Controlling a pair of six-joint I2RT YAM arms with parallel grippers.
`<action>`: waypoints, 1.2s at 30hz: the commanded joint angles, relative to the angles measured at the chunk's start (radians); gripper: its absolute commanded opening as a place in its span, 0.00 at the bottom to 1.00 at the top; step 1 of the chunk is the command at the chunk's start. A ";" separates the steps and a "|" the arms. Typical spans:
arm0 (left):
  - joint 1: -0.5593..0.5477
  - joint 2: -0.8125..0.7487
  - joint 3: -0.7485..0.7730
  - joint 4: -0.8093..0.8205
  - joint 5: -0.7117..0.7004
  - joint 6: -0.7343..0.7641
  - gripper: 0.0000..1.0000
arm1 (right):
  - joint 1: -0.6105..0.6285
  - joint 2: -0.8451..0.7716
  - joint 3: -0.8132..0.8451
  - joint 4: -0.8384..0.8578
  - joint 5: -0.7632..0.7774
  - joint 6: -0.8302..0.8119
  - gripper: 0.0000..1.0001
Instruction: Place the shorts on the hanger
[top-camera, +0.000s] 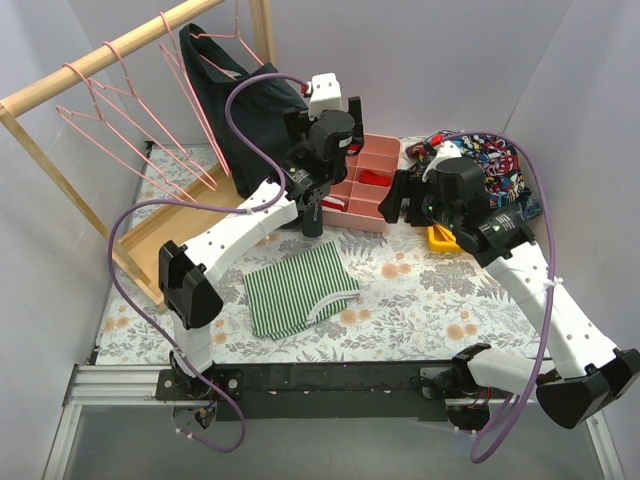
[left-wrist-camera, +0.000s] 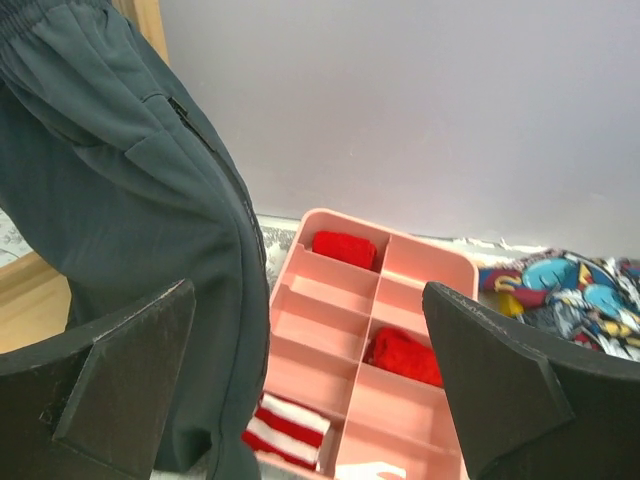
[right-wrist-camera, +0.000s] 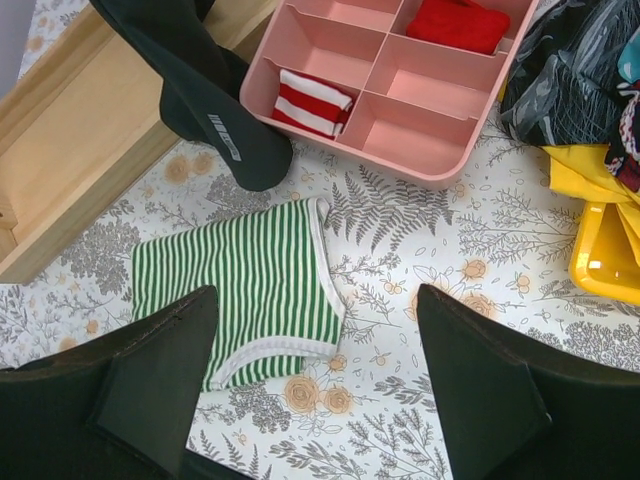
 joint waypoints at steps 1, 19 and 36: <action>-0.016 -0.126 0.046 -0.153 0.065 -0.056 0.98 | 0.004 -0.049 -0.035 0.055 0.023 0.007 0.88; -0.183 -0.535 -0.717 -0.275 0.471 -0.332 0.98 | 0.004 -0.225 -0.297 0.138 0.127 0.125 0.96; -0.194 -0.831 -1.216 0.001 0.583 -0.447 0.98 | 0.004 -0.363 -0.580 0.201 0.165 0.155 0.97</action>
